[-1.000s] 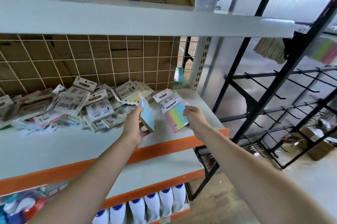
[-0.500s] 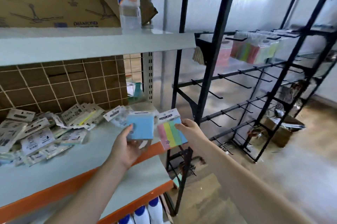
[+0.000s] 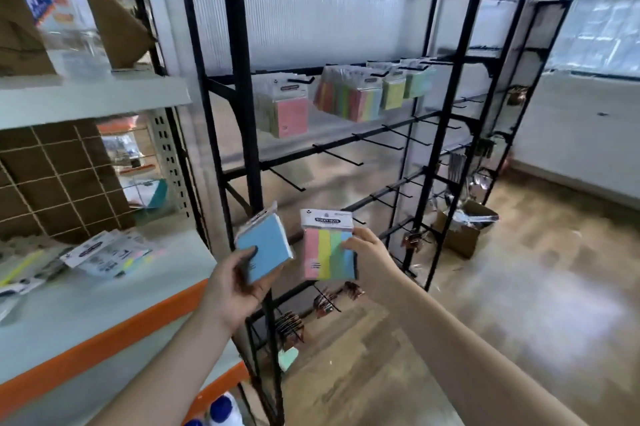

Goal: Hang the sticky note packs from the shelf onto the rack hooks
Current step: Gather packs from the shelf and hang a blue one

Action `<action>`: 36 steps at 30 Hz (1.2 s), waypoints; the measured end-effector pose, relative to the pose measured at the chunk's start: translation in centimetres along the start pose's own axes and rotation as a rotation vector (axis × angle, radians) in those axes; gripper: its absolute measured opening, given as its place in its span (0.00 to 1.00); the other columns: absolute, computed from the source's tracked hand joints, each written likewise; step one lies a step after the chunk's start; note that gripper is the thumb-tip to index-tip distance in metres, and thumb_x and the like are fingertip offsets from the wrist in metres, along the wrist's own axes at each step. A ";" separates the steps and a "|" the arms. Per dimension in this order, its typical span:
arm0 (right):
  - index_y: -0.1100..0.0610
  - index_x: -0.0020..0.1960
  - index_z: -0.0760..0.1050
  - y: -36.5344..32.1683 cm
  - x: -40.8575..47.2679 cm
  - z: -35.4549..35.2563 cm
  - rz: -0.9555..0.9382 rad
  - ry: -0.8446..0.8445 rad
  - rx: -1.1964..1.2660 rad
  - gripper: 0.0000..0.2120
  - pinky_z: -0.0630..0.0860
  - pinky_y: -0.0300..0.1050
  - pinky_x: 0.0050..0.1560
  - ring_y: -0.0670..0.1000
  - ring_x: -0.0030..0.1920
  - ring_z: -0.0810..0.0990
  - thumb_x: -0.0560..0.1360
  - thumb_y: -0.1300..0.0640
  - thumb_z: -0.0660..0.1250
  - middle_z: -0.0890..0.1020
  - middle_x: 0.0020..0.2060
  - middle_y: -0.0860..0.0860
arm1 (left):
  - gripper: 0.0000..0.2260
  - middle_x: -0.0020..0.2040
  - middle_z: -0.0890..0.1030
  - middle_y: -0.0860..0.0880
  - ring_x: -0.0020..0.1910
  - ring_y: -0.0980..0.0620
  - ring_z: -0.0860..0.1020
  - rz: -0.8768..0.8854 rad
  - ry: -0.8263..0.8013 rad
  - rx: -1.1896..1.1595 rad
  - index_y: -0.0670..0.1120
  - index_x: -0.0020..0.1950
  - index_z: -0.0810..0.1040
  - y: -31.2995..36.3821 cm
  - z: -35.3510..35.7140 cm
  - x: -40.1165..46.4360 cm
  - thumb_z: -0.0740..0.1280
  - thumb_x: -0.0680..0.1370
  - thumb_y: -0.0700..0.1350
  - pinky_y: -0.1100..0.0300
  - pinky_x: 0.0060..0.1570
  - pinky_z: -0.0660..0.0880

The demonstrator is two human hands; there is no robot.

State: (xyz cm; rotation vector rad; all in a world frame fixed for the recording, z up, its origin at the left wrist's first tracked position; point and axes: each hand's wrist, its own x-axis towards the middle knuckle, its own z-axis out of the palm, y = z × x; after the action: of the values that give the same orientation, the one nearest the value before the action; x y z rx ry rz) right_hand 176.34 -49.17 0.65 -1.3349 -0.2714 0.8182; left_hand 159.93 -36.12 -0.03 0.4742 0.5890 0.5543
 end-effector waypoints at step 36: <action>0.56 0.42 0.76 -17.0 17.2 -15.1 -0.390 0.259 -0.113 0.09 0.70 0.48 0.42 0.51 0.37 0.75 0.78 0.52 0.66 0.77 0.35 0.52 | 0.17 0.46 0.83 0.46 0.45 0.47 0.82 0.202 -0.267 0.334 0.47 0.52 0.76 -7.4 24.4 23.1 0.71 0.65 0.45 0.50 0.45 0.79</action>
State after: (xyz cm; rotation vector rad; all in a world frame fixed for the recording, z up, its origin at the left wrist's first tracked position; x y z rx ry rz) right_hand 203.89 -49.31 8.05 -1.4180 -0.3623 0.3036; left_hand 193.89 -33.95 4.83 0.9164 0.3792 0.5741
